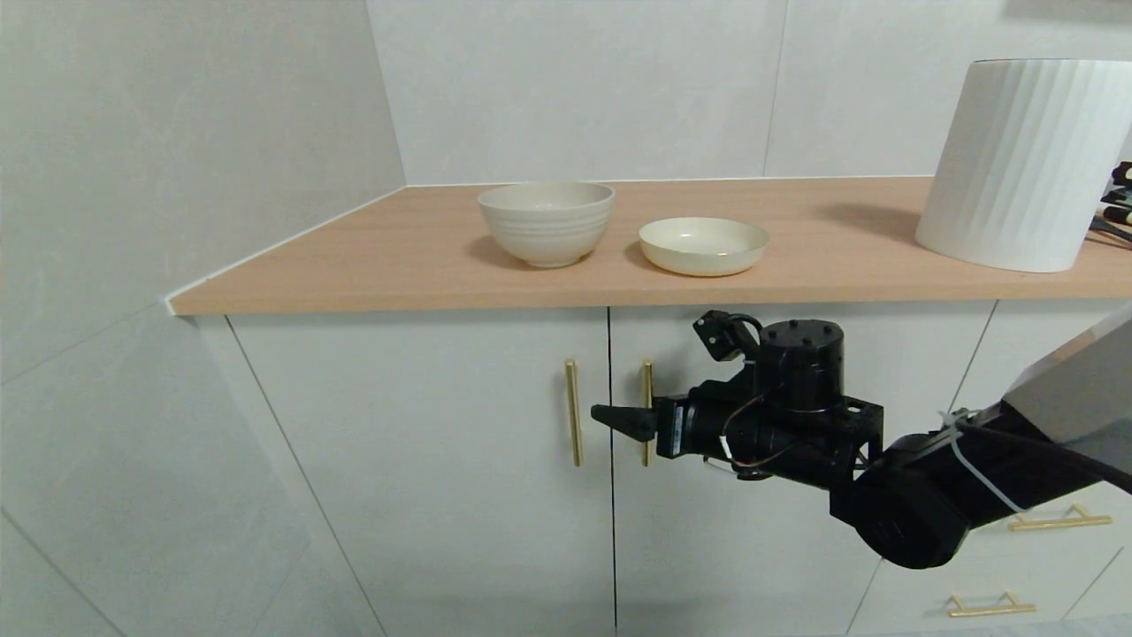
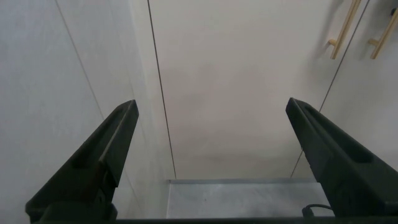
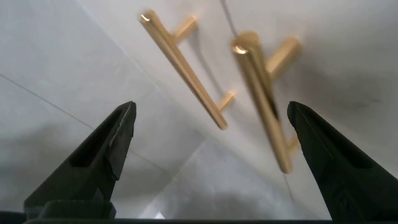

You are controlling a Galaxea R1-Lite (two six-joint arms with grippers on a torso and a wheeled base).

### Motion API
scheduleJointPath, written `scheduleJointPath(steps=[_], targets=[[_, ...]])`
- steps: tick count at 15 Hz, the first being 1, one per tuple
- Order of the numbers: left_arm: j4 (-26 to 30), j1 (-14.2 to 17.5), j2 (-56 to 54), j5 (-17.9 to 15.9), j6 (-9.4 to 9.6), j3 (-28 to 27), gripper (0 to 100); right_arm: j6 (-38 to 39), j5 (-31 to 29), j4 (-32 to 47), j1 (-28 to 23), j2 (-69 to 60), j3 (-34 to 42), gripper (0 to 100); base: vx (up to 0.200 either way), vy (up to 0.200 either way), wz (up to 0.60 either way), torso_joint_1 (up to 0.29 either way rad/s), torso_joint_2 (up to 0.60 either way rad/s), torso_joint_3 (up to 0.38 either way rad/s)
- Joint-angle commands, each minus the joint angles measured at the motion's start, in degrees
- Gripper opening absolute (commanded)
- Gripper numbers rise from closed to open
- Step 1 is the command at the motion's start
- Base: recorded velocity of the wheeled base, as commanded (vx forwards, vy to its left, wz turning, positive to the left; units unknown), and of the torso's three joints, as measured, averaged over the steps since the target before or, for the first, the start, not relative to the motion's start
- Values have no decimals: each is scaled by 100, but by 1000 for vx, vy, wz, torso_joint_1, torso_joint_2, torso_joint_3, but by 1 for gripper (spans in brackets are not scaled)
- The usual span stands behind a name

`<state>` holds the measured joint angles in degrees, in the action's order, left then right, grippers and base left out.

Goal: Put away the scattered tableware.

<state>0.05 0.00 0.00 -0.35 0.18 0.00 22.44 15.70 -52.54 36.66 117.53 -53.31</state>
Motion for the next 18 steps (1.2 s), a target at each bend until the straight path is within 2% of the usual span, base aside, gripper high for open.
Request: scheduleJointPath(steps=[1, 12, 18], targets=[[-5, 0, 9, 0, -1, 0, 100, 15, 3, -19, 43, 60, 22, 100, 0, 0, 0, 0, 0, 0], [4, 0, 9, 0, -1, 0, 100, 208, 135, -380, 184, 7, 260, 100, 0, 0, 0, 0, 0, 0], [-5, 0, 0, 0, -1, 0, 100, 208, 961, -318, 175, -547, 752, 100, 0, 0, 0, 0, 0, 0]])
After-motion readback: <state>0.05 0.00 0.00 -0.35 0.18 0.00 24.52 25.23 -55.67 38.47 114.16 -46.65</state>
